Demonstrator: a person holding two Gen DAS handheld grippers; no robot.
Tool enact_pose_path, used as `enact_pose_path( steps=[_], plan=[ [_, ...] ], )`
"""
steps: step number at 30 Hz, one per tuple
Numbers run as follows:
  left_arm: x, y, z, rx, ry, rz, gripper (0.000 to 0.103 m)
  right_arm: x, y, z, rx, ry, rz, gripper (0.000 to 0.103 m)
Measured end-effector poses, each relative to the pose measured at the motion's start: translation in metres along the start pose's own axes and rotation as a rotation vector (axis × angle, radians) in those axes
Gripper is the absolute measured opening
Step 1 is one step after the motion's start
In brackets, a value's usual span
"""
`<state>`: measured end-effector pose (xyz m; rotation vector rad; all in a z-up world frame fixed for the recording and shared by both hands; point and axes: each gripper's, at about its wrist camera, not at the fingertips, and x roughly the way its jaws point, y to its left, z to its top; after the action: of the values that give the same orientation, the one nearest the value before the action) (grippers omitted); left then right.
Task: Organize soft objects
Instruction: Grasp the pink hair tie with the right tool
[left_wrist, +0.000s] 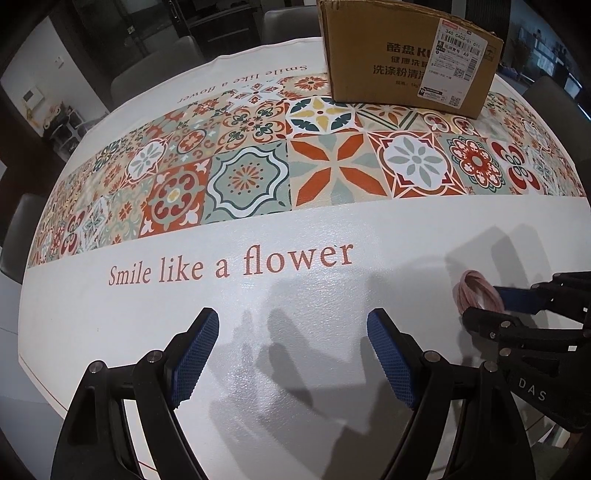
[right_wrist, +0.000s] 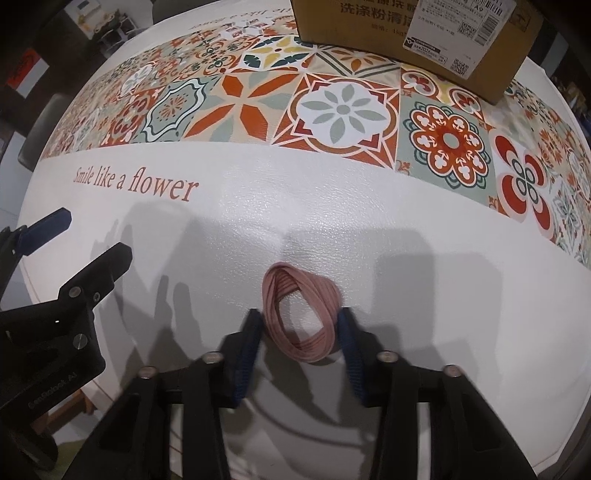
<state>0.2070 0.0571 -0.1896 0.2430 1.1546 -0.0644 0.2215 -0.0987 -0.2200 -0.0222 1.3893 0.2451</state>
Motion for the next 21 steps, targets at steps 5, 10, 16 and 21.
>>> enact_pose_path(
  steps=[5, 10, 16, 21],
  plan=[
    [-0.002, -0.004, 0.002, 0.011, -0.010, 0.000, 0.083, -0.002, -0.002, 0.000, 0.002, -0.008, 0.025, 0.016],
    [-0.008, -0.006, 0.006, 0.016, -0.033, 0.006, 0.083, -0.012, -0.006, 0.000, 0.000, -0.045, 0.033, 0.013],
    [-0.023, -0.008, 0.016, 0.015, -0.096, 0.004, 0.083, -0.029, -0.010, 0.002, 0.009, -0.095, 0.048, 0.012],
    [-0.041, -0.012, 0.029, 0.015, -0.171, 0.007, 0.083, -0.048, -0.014, 0.006, 0.024, -0.159, 0.058, 0.012]
  ],
)
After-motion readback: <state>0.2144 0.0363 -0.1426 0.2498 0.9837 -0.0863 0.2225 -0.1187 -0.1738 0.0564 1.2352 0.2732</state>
